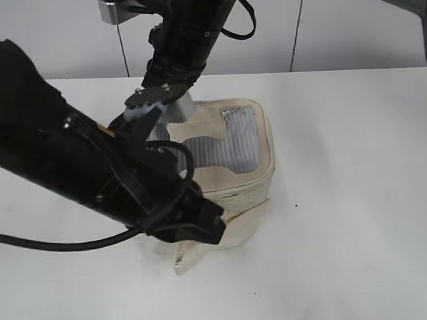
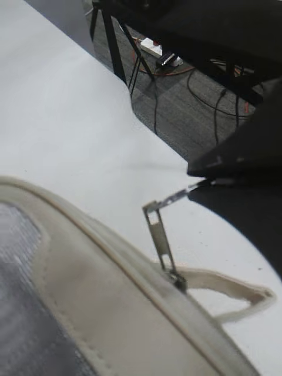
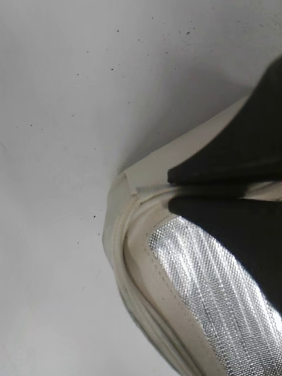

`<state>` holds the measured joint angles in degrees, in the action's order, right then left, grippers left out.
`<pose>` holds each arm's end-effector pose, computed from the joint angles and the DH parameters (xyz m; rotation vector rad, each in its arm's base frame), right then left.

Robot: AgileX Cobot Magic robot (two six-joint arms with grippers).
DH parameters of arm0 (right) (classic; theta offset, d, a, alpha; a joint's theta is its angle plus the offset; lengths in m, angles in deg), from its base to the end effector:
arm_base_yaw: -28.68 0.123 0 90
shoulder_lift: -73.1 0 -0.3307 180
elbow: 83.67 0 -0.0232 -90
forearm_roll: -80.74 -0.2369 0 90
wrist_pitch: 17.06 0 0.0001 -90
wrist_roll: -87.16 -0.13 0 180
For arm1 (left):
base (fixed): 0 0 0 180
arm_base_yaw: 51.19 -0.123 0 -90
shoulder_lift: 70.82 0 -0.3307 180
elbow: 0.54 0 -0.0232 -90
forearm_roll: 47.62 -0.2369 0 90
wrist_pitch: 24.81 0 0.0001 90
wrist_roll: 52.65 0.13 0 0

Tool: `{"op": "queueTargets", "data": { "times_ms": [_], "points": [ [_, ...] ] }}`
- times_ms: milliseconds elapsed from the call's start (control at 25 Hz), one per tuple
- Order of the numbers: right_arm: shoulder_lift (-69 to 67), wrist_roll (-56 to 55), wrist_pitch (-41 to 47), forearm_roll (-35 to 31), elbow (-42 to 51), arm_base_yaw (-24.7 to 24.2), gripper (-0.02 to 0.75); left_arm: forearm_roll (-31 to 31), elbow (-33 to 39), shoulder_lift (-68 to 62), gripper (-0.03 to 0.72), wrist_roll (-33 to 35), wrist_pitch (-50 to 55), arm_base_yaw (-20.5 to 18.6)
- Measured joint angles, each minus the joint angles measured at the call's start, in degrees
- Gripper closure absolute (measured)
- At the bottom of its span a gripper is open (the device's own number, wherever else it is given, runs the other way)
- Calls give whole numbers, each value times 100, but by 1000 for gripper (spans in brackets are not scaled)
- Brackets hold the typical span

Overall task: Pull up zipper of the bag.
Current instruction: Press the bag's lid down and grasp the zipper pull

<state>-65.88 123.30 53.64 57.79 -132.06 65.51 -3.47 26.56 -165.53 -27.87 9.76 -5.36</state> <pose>0.3942 0.3550 0.2474 -1.5654 2.2820 0.5632 0.1747 -0.2537 0.2460 0.9049 2.5763 -0.8745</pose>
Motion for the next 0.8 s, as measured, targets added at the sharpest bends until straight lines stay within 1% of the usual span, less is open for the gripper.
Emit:
{"op": "queueTargets", "data": {
  "times_ms": [160, 480, 560, 600, 640, 720, 760, 800],
  "points": [
    [0, -19, 0, 15, -1, -18, 706, 35, -291, -16, 691, 0, -207, 195],
    [0, -35, -5, 42, -7, -18, 706, -194, -334, -32, 691, 0, -107, 194],
    [0, -41, -5, 44, -7, -18, 707, -254, -337, -38, 675, 0, 8, 194],
    [0, -68, -5, 44, -7, -18, 707, -270, -337, -38, 657, 0, 75, 194],
    [0, -112, -5, 44, -7, -18, 707, -277, -341, -38, 622, 0, 148, 200],
    [0, -186, -5, 68, -12, -18, 689, -334, -348, -14, 523, 5, 273, 205],
    [0, -212, -5, 80, -12, -18, 669, -392, -348, 11, 461, 11, 323, 192],
    [0, -254, -10, 81, -20, -18, 631, -454, -348, 63, 402, 11, 352, 175]
  ]
}}
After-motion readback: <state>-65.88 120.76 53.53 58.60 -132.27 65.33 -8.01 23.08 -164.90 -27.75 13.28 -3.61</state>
